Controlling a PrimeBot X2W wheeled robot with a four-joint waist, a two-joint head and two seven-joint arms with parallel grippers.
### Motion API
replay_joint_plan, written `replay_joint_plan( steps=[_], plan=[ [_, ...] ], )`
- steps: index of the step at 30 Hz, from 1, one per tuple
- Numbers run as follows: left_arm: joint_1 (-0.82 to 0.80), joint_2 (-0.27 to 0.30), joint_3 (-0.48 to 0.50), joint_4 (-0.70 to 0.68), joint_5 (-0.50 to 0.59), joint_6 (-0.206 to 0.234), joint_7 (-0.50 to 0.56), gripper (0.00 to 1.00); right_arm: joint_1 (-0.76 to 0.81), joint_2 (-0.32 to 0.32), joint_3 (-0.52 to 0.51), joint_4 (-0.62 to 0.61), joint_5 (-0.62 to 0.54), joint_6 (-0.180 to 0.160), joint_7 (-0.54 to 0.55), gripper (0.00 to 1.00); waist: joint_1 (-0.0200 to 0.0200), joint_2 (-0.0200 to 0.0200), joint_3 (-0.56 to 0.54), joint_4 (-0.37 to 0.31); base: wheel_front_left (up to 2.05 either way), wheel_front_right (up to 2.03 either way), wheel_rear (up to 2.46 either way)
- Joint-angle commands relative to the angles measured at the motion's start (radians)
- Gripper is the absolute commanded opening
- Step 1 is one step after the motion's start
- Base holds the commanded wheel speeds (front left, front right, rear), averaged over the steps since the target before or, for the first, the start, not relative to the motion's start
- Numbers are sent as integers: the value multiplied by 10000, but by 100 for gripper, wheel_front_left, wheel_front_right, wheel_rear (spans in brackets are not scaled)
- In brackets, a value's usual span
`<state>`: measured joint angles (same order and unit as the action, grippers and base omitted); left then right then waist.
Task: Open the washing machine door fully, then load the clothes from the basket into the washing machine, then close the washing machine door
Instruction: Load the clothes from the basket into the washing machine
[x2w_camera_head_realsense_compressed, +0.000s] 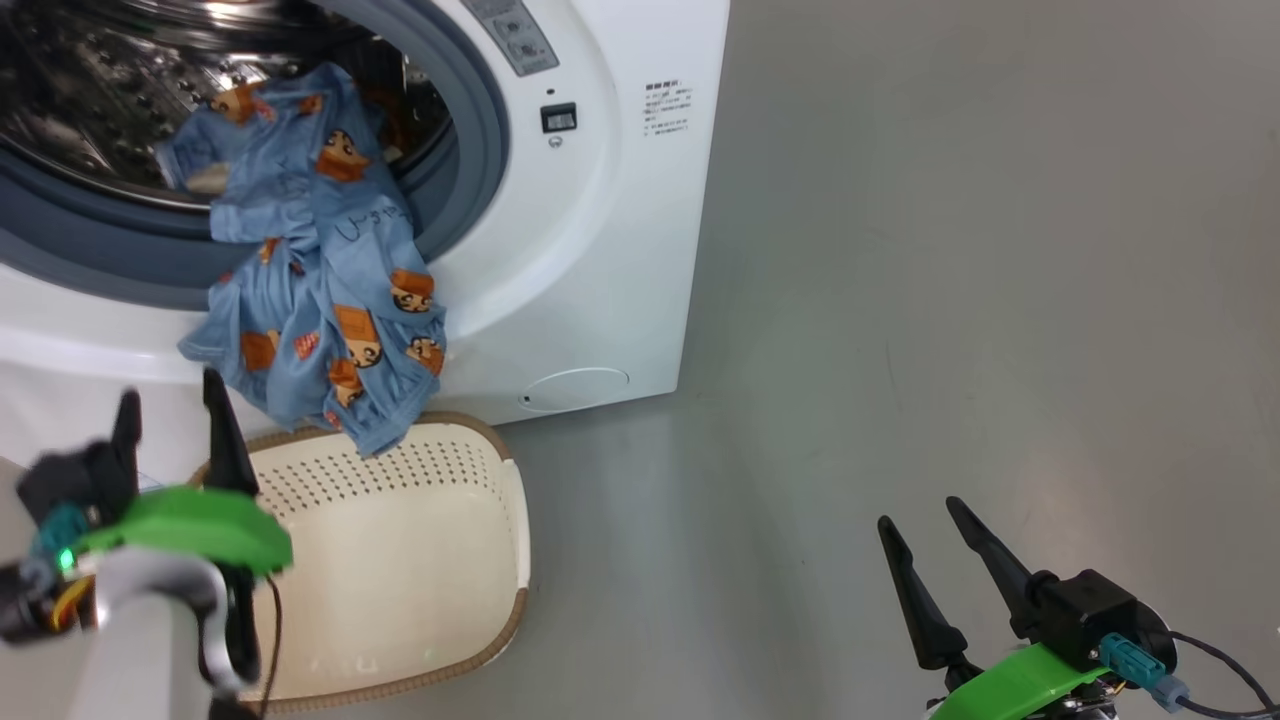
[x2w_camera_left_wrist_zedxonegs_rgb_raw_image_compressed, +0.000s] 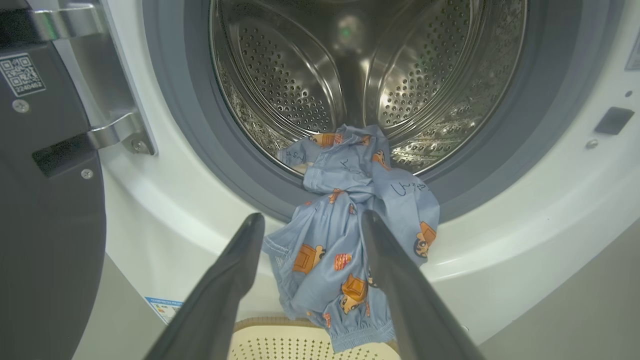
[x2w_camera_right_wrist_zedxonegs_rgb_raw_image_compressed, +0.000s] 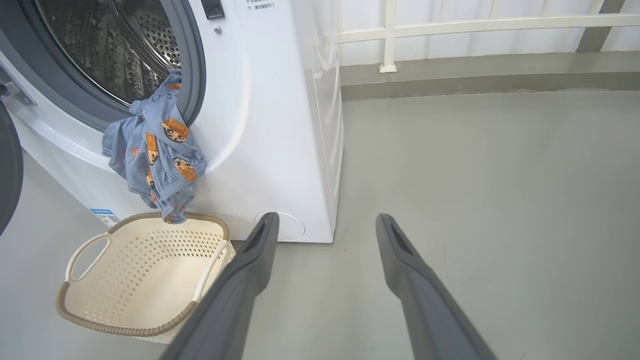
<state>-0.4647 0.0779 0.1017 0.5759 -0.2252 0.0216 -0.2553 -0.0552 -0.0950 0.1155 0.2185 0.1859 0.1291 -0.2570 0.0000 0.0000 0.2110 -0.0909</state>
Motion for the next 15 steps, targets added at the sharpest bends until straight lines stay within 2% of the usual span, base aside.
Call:
replay_joint_plan(
  steps=[1,8,15],
  plan=[
    [377,216,306,-469,-43,41,-64,100,77,-69,231,-292,-23,16,-48,100,0,0,93,-38,0,0,0],
    [2348,-68,71,-1924,-380,-50,175,100,0,-125,338,-400,-1,16,-48,100,0,0,308,-203,0,0,0],
    [4113,-230,-352,-3984,-848,411,767,100,-107,-223,270,-558,22,16,-48,100,0,0,586,-88,0,0,0]
  ],
)
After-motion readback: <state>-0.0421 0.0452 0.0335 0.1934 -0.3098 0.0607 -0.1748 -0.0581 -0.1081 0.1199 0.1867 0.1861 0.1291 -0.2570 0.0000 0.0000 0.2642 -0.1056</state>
